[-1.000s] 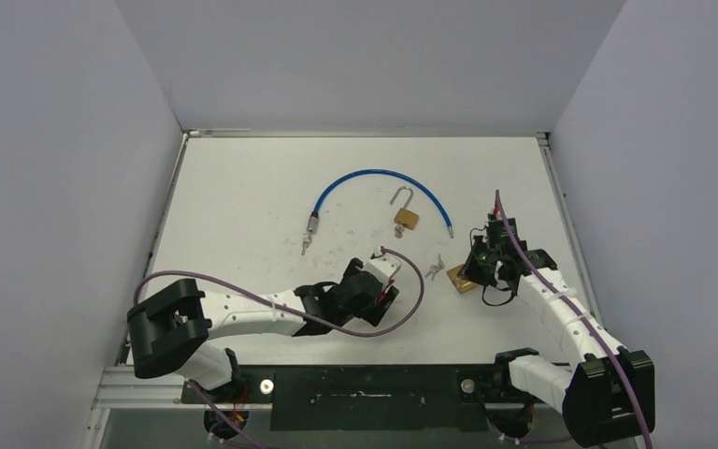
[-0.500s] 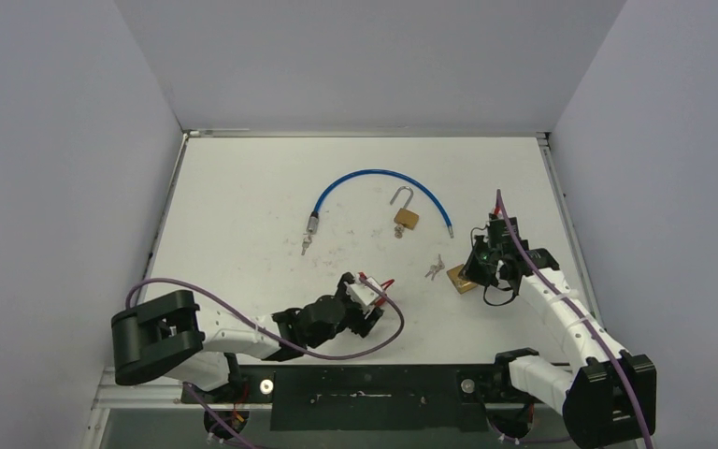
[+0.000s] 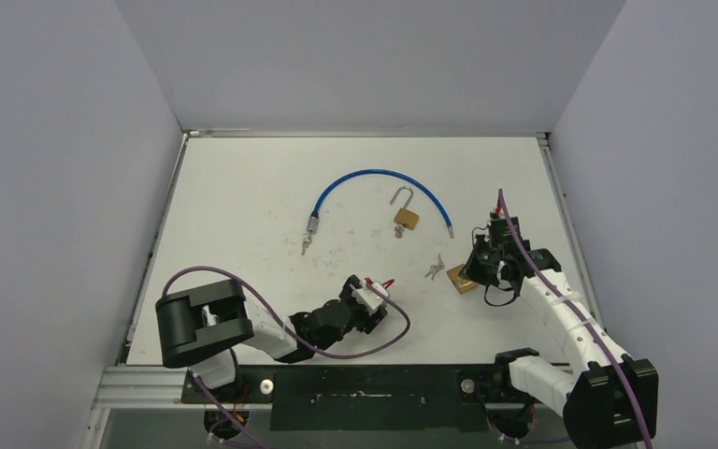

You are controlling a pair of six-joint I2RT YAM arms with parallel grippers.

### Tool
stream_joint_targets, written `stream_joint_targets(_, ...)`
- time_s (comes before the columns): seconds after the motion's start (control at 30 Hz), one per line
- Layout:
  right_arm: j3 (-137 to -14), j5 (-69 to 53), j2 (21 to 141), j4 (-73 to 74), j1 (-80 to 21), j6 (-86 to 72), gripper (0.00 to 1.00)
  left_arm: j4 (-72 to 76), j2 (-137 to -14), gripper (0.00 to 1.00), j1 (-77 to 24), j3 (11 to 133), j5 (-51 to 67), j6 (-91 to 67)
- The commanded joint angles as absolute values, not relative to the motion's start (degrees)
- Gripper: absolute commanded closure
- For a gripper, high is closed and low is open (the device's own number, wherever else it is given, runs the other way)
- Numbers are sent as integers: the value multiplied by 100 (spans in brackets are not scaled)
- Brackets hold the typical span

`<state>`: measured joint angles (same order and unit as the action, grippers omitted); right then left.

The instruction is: Unlock with the key

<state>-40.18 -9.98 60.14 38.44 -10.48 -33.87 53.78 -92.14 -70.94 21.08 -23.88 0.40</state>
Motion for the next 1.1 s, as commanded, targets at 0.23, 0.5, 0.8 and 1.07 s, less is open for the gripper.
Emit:
stream_joint_targets(0.23,-4368,-949,5843,3909,-1028,-3446,100,6453,-9907,50,-7110,2259,-2318,35)
stream_joint_targets(0.5,-4403,-940,5808,3961,-1027,-3429,100,6706,-10311,57,-7042,2494,-2302,34)
stream_joint_targets(0.8,-4469,-914,5775,4028,-1024,-3401,100,6738,-10392,90,-7025,2523,-2322,-144)
stream_joint_targets(1.07,-4513,-1262,5532,3854,-1028,-3206,100,5631,-9357,100,-6658,2857,-1620,-850)
